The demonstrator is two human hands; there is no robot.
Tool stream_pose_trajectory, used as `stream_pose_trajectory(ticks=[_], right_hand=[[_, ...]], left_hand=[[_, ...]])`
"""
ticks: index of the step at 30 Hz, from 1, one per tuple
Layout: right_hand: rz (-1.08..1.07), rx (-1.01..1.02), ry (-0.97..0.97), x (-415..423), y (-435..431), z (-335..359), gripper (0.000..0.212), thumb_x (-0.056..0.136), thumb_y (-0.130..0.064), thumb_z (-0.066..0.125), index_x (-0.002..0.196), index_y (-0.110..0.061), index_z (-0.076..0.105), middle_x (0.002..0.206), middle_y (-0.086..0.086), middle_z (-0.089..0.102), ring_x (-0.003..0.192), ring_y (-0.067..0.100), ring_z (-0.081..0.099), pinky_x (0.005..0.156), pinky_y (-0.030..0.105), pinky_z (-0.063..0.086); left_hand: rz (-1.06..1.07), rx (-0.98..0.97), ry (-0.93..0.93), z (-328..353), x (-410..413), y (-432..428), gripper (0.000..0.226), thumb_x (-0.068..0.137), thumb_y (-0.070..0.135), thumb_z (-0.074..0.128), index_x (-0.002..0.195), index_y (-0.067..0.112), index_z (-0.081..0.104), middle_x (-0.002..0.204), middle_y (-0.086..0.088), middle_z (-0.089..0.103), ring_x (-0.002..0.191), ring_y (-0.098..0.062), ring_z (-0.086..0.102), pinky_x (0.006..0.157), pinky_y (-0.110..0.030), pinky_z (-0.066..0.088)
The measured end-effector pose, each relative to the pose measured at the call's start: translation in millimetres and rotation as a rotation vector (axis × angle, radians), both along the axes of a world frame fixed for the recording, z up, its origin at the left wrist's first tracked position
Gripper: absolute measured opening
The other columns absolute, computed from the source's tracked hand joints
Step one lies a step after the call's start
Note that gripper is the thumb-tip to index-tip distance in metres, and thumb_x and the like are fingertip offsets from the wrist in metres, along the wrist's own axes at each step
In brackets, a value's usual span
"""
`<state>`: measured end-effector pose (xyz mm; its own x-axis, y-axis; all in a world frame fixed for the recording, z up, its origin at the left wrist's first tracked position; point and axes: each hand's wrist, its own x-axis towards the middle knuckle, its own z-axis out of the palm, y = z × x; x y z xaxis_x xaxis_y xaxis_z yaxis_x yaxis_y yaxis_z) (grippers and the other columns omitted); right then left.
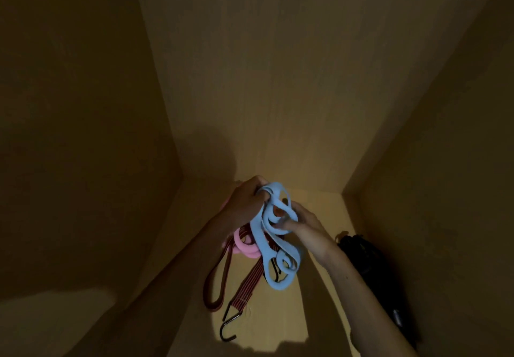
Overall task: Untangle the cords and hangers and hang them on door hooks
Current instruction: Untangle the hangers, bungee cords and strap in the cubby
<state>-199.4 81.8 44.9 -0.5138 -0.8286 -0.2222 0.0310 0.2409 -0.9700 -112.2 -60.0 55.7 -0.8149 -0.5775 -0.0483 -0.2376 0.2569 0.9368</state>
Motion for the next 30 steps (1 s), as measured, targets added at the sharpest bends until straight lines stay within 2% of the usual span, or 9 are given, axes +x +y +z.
stream_pose_trajectory(ticks=[6, 10, 15, 17, 19, 22, 25, 27, 30], right_hand=[[0.287, 0.13, 0.04, 27.4, -9.4, -22.8, 0.025, 0.079, -0.013, 0.073, 0.099, -0.006, 0.06, 0.084, 0.007, 0.067, 0.082, 0.015, 0.066, 0.079, 0.029, 0.052], [0.216, 0.159, 0.136, 40.7, -15.1, -35.5, 0.009, 0.088, -0.013, 0.063, 0.08, -0.013, 0.06, 0.056, -0.007, 0.059, 0.052, 0.006, 0.055, 0.058, 0.023, 0.046], [0.179, 0.104, 0.166, 51.4, -16.9, -20.4, 0.018, 0.09, -0.017, 0.061, 0.106, -0.025, 0.055, 0.065, -0.005, 0.052, 0.041, 0.005, 0.045, 0.045, 0.021, 0.043], [0.201, 0.082, 0.198, 59.1, -19.8, -15.0, 0.017, 0.091, -0.021, 0.061, 0.104, -0.028, 0.053, 0.068, -0.009, 0.054, 0.041, 0.002, 0.047, 0.045, 0.018, 0.041], [0.239, 0.072, 0.243, 70.3, -24.1, -13.0, 0.023, 0.091, -0.023, 0.061, 0.111, -0.026, 0.052, 0.077, -0.013, 0.057, 0.05, -0.005, 0.052, 0.05, 0.011, 0.04], [0.335, 0.127, 0.228, 90.4, -29.8, -13.6, 0.045, 0.09, -0.023, 0.06, 0.131, -0.02, 0.043, 0.098, -0.001, 0.064, 0.072, 0.002, 0.06, 0.062, 0.013, 0.046], [0.46, 0.127, 0.284, 107.2, -31.8, -19.6, 0.015, 0.091, -0.026, 0.058, 0.105, -0.029, 0.054, 0.083, -0.001, 0.063, 0.07, 0.009, 0.059, 0.065, 0.024, 0.046], [0.517, 0.144, 0.388, 108.7, -31.9, -18.8, 0.026, 0.094, -0.026, 0.054, 0.076, -0.04, 0.042, 0.064, -0.01, 0.045, 0.056, 0.0, 0.044, 0.055, 0.016, 0.032], [0.575, 0.187, 0.452, 102.2, -31.4, -18.0, 0.033, 0.096, -0.019, 0.047, 0.065, -0.032, 0.045, 0.061, -0.007, 0.042, 0.054, 0.006, 0.04, 0.056, 0.028, 0.036]], left_hand=[[0.198, 0.161, 0.101, 15.5, 2.3, -1.1, 0.014, 0.071, 0.024, 0.046, 0.075, 0.012, 0.052, 0.074, -0.01, 0.054, 0.072, -0.018, 0.051, 0.068, -0.034, 0.039], [0.27, 0.127, 0.094, 17.7, 9.7, -13.0, 0.013, 0.082, 0.018, 0.044, 0.082, 0.008, 0.053, 0.084, -0.013, 0.056, 0.083, -0.025, 0.055, 0.075, -0.036, 0.042], [0.437, 0.114, 0.018, 6.2, 16.4, -29.3, 0.019, 0.07, 0.031, 0.043, 0.077, 0.019, 0.056, 0.095, -0.016, 0.064, 0.097, -0.032, 0.062, 0.089, -0.047, 0.049], [0.446, 0.096, -0.044, 4.8, 20.7, -34.3, 0.037, 0.067, 0.033, 0.042, 0.089, 0.011, 0.062, 0.1, -0.015, 0.066, 0.097, -0.029, 0.063, 0.089, -0.04, 0.051], [0.436, 0.035, -0.13, -0.2, 24.6, -41.0, 0.049, 0.063, 0.033, 0.044, 0.094, 0.002, 0.066, 0.096, -0.015, 0.069, 0.094, -0.025, 0.065, 0.078, -0.029, 0.048], [0.448, 0.028, -0.225, -12.9, 29.3, -49.9, 0.037, 0.065, 0.026, 0.053, 0.086, -0.001, 0.067, 0.09, -0.024, 0.07, 0.09, -0.034, 0.068, 0.071, -0.035, 0.051], [0.468, -0.02, -0.278, -22.7, 34.4, -51.1, 0.033, 0.075, 0.025, 0.059, 0.096, 0.0, 0.068, 0.101, -0.023, 0.069, 0.096, -0.033, 0.067, 0.071, -0.034, 0.047], [0.483, -0.045, -0.317, -26.9, 40.2, -49.9, 0.038, 0.078, 0.027, 0.059, 0.104, 0.0, 0.066, 0.109, -0.019, 0.068, 0.101, -0.03, 0.065, 0.072, -0.029, 0.043], [0.484, -0.087, -0.446, -40.0, 50.2, -52.3, 0.043, 0.085, 0.023, 0.06, 0.122, 0.0, 0.057, 0.131, -0.022, 0.055, 0.122, -0.032, 0.052, 0.093, -0.031, 0.039]])
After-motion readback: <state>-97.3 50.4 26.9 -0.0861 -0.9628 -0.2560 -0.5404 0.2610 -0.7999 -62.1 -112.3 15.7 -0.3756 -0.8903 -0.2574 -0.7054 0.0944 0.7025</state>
